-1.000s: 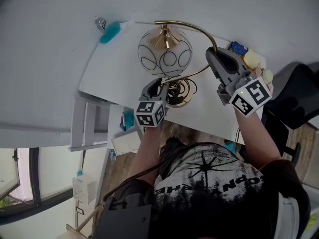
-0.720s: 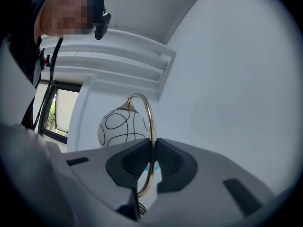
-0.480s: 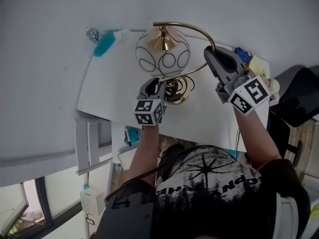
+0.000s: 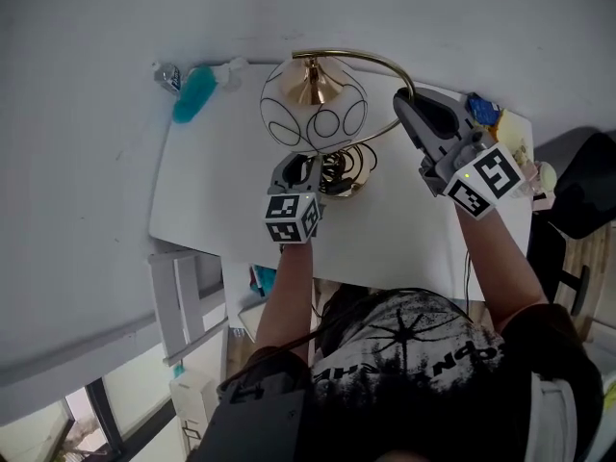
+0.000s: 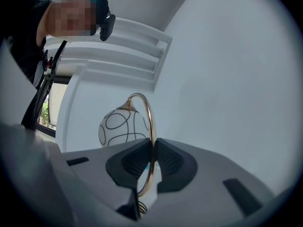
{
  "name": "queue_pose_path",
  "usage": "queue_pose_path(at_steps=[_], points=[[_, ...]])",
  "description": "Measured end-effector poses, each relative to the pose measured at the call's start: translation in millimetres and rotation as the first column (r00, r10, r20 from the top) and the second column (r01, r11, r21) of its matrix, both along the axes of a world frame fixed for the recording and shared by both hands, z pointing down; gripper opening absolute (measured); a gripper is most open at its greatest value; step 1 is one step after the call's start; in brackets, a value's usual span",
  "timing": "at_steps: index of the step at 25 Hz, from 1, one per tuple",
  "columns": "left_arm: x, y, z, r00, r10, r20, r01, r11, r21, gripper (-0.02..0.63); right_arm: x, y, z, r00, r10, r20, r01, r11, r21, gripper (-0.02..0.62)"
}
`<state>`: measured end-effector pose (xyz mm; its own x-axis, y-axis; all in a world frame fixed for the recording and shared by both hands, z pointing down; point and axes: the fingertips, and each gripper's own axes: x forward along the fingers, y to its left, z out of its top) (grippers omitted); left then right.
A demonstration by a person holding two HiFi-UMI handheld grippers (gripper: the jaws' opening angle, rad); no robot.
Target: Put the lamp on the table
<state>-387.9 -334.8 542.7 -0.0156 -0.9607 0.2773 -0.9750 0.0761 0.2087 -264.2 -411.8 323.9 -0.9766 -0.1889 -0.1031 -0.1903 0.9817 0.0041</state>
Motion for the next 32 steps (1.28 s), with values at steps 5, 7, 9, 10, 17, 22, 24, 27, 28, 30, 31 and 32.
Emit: queue_pose_path(at_steps=[5,7,9,10,17,22,24,27,28,30,31,32], points=[[-11,-10,20,1.0,0.006,-0.013,-0.006,1.0,-0.017,0.097,-13,-11,19,1.0,0.022,-0.018,-0.022,1.0,-0.006,0.043],[-16,-15,26,1.0,0.008,-0.015,-0.008,1.0,-0.021,0.097,-18,-17,25,0.999,0.027,-0.021,-0.027,1.0,-0.009,0.043],[-20,-20,32,1.0,0.005,-0.02,-0.006,1.0,-0.021,0.097,-23,-21,30,0.999,0.027,-0.024,-0.027,1.0,-0.01,0.043],[-22,-23,35,1.0,0.003,-0.026,-0.003,1.0,-0.02,0.097,-26,-23,32,0.999,0.028,-0.027,-0.028,1.0,-0.01,0.043],[-32,-33,54,0.999,-0.005,-0.054,0.004,1.0,-0.024,0.097,-38,-32,48,0.998,0.046,-0.048,-0.047,0.999,-0.024,0.043],[-34,-37,58,0.998,0.008,-0.06,-0.008,1.0,-0.016,0.097,-39,-31,51,0.998,0.056,-0.031,-0.057,0.998,-0.022,0.043],[-35,-36,58,0.998,0.009,-0.063,-0.01,1.0,-0.01,0.097,-42,-30,50,0.998,0.054,-0.032,-0.054,0.998,-0.017,0.043],[-33,-34,59,0.997,0.009,-0.071,-0.009,1.0,-0.002,0.097,-45,-27,49,0.998,0.057,-0.035,-0.058,0.998,-0.014,0.043],[-33,-33,60,0.997,0.009,-0.072,-0.009,1.0,0.002,0.097,-46,-25,49,0.998,0.058,-0.035,-0.058,0.998,-0.013,0.043],[-34,-32,61,0.997,0.011,-0.07,-0.01,1.0,0.01,0.097,-47,-22,48,0.998,0.055,-0.035,-0.056,0.998,-0.008,0.043],[-34,-31,62,0.998,0.013,-0.069,-0.012,1.0,0.013,0.097,-48,-20,48,0.998,0.054,-0.036,-0.054,0.999,-0.005,0.043],[-33,-30,62,0.998,0.014,-0.069,-0.013,1.0,0.016,0.097,-48,-18,48,0.998,0.052,-0.037,-0.053,0.999,-0.003,0.043]])
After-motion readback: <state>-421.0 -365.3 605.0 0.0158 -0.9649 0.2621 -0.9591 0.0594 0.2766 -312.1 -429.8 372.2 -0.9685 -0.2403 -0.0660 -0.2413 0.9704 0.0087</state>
